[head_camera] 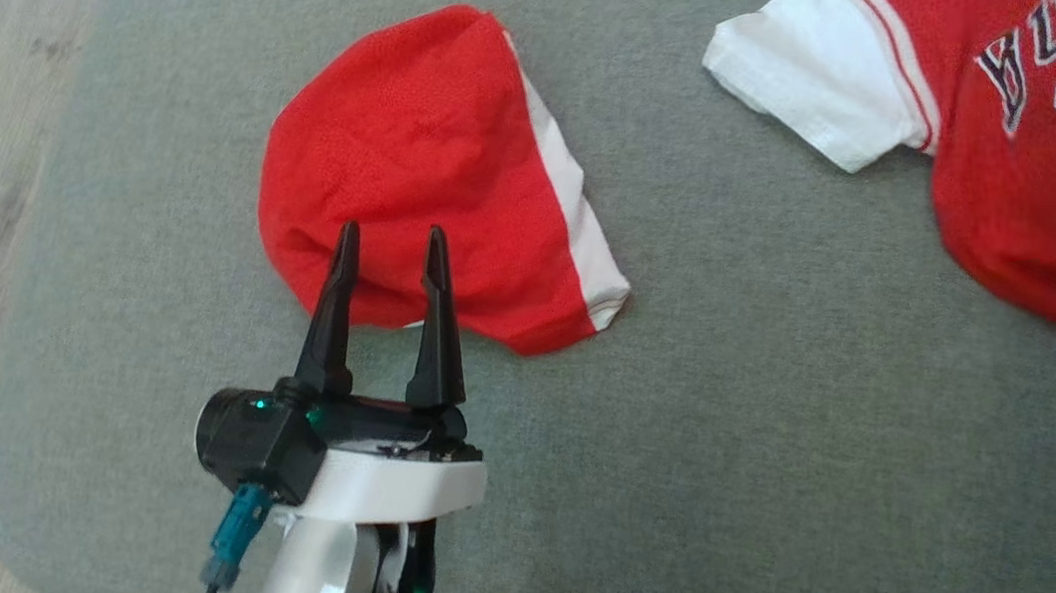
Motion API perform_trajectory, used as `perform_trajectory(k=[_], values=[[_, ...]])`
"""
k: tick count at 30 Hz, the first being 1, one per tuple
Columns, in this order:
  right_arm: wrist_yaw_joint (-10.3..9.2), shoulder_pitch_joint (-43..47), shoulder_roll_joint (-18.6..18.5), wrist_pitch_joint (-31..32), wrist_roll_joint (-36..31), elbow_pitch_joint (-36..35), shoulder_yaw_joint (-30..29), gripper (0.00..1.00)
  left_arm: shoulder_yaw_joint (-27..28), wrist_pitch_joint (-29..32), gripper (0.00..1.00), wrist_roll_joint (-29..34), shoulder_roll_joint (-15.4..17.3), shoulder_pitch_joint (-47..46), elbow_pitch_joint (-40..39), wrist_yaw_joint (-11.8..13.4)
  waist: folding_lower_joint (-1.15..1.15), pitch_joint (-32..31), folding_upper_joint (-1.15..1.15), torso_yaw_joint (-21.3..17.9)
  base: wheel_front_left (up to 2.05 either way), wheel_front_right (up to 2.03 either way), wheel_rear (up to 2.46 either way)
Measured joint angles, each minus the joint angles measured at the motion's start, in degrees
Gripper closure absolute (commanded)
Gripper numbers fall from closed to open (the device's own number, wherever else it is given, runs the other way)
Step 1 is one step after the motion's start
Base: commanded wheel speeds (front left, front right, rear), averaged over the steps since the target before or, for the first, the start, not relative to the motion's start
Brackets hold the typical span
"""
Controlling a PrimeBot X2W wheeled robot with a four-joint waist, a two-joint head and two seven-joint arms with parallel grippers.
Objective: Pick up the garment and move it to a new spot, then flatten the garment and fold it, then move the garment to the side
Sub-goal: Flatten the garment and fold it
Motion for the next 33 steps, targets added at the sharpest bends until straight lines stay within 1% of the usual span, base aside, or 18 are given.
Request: perform_trajectory(k=[2,6,8,10,13,14,16,21,25,27,28,29,30,31,33], values=[[0.0,0.22,-0.33,0.44,-3.08,4.75,1.15,0.0,-0.34,0.0,0.0,-0.45,0.0,-0.16,-0.03,0.35,0.0,0.66,0.0,0.64,0.0,0.0,0.0],[0.0,0.55,0.63,-1.21,-4.39,10.06,0.33,0.0,-0.31,0.0,0.0,-0.43,-0.01,-0.68,-0.05,0.79,0.0,0.76,0.0,0.02,0.0,0.0,0.0],[0.0,0.65,1.44,-2.74,-4.37,10.99,-0.82,0.0,-0.15,0.0,0.0,-0.41,-0.02,-0.7,-0.05,0.78,-0.02,0.36,0.0,-0.89,0.0,0.0,0.0],[0.0,1.3,2.65,-4.02,-4.38,11.01,-0.69,0.0,0.49,-0.01,0.0,-0.19,-0.03,-0.69,-0.04,0.77,-0.01,-0.15,0.0,-2.11,0.0,0.0,0.0],[0.0,4.32,5.71,-5.11,-3.13,9.82,-0.51,0.0,1.98,-0.01,0.0,0.83,-0.02,-0.64,-0.01,0.62,-0.02,-1.12,0.0,-4.46,0.0,0.0,0.0],[0.0,7.49,8.05,-5.37,-1.01,7.58,-1.09,0.0,3.08,-0.01,0.0,1.43,-0.02,-0.6,0.08,0.25,-0.01,-1.97,0.0,-6.26,0.0,0.0,0.0],[0.0,11.61,10.31,-5.45,1.2,3.74,-1.98,0.0,3.97,-0.01,0.0,1.71,-0.04,-0.46,0.14,0.11,-0.02,-3.03,0.0,-8.13,0.0,0.0,0.0],[0.0,25.94,13.97,-5.47,5.49,-9.47,-2.74,0.0,5.21,-0.01,0.0,2.12,-0.03,0.71,0.55,-0.52,-0.02,-6.24,0.0,-12.69,0.0,0.0,0.0],[0.0,40.78,14.89,-5.47,6.83,-17.45,-1.44,0.0,5.71,0.0,0.0,2.76,-0.01,3.0,1.33,-0.74,-0.03,-8.69,0.0,-16.33,0.0,0.0,0.0],[0.0,47.49,14.91,-5.47,9.88,-20.12,0.32,0.0,5.79,0.0,0.0,3.01,-0.01,3.66,1.67,-0.78,-0.03,-9.67,0.0,-18.07,0.0,0.0,0.0],[0.0,50.3,15.1,-5.46,10.38,-21.21,0.99,0.0,5.79,-0.01,0.0,3.14,0.0,3.86,1.82,-1.14,-0.03,-10.06,0.0,-18.9,0.0,0.0,0.0],[0.0,52.86,15.27,-5.46,10.34,-22.23,1.7,0.0,5.79,-0.01,0.0,3.18,0.01,3.96,2.12,-1.26,-0.03,-10.43,0.0,-19.7,0.0,0.0,0.0],[0.0,52.86,15.27,-5.46,10.34,-22.23,1.7,0.0,5.79,-0.01,0.0,3.18,0.01,3.96,2.12,-1.26,-0.03,-10.43,0.0,-19.7,0.0,0.0,0.0],[0.0,55.05,15.51,-5.46,10.16,-23.18,1.94,0.0,5.75,-0.01,0.0,3.19,0.0,4.02,2.47,-1.3,-0.03,-10.78,0.0,-20.43,0.0,0.0,0.0],[0.0,58.17,15.85,-5.46,11.65,-24.66,1.92,0.0,5.87,0.0,0.0,3.2,0.01,4.18,2.79,-1.68,-0.03,-11.3,0.0,-21.71,0.0,0.0,0.0]])
